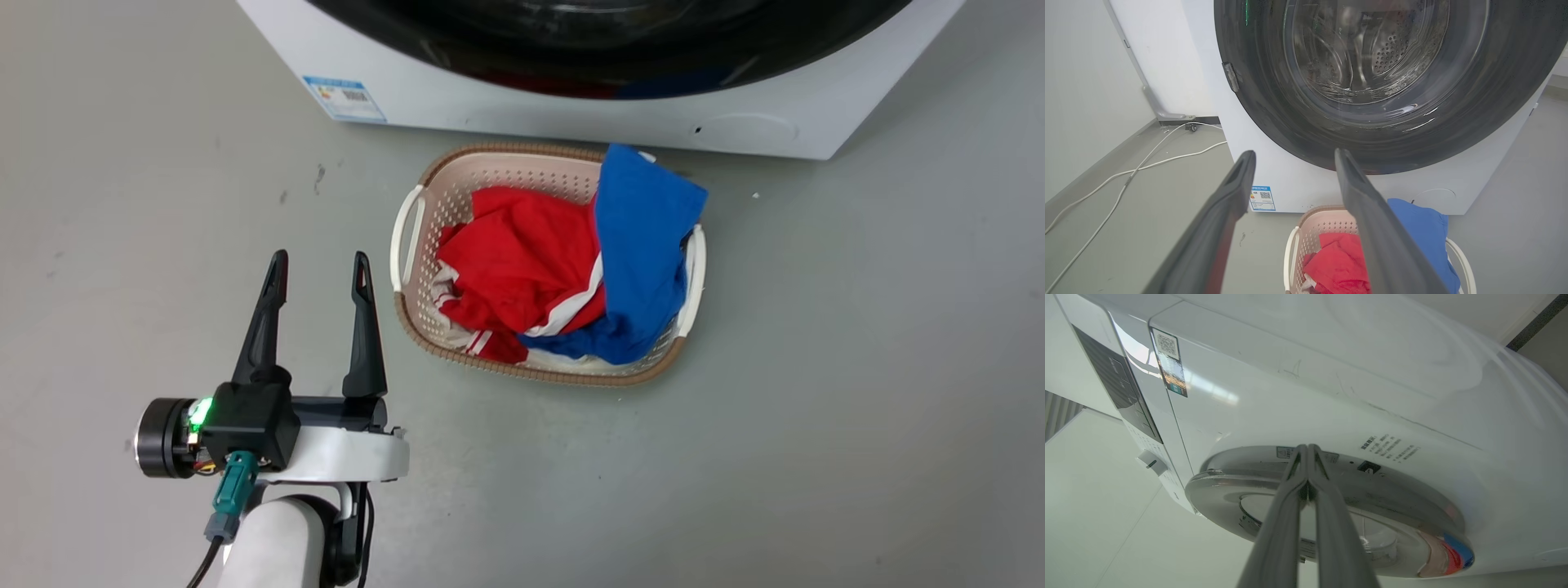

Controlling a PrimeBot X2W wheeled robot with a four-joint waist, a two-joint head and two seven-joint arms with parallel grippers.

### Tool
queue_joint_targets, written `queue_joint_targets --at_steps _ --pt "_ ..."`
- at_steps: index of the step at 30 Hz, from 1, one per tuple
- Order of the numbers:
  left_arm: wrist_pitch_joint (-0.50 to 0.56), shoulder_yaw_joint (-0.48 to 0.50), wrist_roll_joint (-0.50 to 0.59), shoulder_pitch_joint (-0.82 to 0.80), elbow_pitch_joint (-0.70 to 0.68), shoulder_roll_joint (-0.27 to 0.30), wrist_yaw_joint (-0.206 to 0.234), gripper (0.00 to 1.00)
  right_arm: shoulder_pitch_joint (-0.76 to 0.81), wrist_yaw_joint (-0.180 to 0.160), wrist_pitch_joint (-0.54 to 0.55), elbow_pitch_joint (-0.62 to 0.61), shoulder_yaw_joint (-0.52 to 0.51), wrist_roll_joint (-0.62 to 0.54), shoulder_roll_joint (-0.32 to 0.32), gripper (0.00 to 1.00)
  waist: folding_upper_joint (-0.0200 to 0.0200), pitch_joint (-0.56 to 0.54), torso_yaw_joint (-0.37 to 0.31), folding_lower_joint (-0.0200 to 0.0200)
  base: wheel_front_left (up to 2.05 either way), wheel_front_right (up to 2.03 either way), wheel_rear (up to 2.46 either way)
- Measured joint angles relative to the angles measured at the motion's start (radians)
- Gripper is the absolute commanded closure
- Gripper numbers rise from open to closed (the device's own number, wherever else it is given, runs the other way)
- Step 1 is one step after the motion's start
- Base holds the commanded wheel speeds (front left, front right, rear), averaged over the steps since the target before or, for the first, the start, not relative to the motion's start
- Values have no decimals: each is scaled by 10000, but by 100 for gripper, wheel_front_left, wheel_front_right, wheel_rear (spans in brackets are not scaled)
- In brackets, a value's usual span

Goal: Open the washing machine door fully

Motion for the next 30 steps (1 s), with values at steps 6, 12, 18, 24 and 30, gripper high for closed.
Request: queue_joint_targets --at_steps 6,12,18,24,30 --pt "0 -115 -150 -148 -77 -2 163 0 -1280 -2 562 897 754 -656 -380 100 0 532 313 0 0 0 0" --pt "0 -213 -215 -290 -79 -2 201 0 -2250 -2 1076 1327 1413 -1208 -401 100 0 924 561 0 0 0 0" --pt "0 -341 -282 -349 -90 -2 297 0 -2714 -2 1244 1584 1695 -1540 -307 100 0 1091 728 -1 0 0 0" --pt "0 -422 -351 -356 -86 -2 351 0 -2843 -2 1321 1630 1833 -1793 -240 100 0 1201 774 -1 0 0 0" --pt "0 -410 -351 -422 -50 -2 378 0 -2789 -17 1720 1570 2000 -1766 -119 100 0 1232 768 -1 0 0 0"
